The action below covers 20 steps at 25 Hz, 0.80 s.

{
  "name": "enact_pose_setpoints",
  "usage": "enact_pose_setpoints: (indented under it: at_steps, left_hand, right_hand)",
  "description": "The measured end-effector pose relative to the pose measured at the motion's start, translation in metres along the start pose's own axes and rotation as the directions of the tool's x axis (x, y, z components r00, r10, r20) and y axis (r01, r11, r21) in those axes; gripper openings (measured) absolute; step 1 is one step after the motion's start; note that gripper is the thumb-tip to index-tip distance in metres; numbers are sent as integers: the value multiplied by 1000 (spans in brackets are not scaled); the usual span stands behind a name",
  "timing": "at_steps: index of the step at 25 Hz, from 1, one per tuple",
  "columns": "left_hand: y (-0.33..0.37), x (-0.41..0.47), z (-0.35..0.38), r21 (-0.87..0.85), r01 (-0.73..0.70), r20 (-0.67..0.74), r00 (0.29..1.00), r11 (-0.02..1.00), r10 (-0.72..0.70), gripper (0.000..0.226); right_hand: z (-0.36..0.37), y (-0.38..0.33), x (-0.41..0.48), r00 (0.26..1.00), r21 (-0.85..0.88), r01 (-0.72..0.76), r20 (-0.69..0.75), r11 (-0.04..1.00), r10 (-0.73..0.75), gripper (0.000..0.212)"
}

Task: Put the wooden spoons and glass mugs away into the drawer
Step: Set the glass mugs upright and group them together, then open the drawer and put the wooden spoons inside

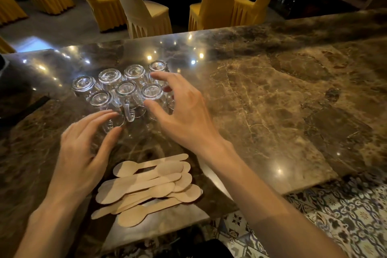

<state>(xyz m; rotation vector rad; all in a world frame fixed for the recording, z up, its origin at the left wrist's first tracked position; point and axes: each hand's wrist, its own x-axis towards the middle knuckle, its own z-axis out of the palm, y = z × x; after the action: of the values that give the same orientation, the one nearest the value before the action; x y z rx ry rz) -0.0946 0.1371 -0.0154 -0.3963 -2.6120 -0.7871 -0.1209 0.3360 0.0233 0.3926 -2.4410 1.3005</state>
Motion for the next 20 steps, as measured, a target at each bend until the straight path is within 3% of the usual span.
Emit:
enact_pose_setpoints:
  at_steps: [7, 12, 15, 20]
  left_hand:
    - [-8, -60, -9, 18, 105, 23, 994, 994, -105, 40]
    - [-14, -97, -16, 14, 144, 65, 987, 989, -145, 38]
    - [-19, -117, -17, 42, 205, 81, 975, 978, -207, 40]
    - [-29, -132, -8, 122, 321, 55, 943, 939, -329, 44]
  right_hand:
    - [-2, -22, -48, 999, 44, -46, -13, 998, 46, 43]
    - [8, -40, -92, 983, 325, -130, -84, 937, 166, 30]
    - [18, -47, -126, 959, 554, -185, -78, 812, 272, 19]
    - [44, -50, -189, 835, 877, -272, 11, 396, 550, 9]
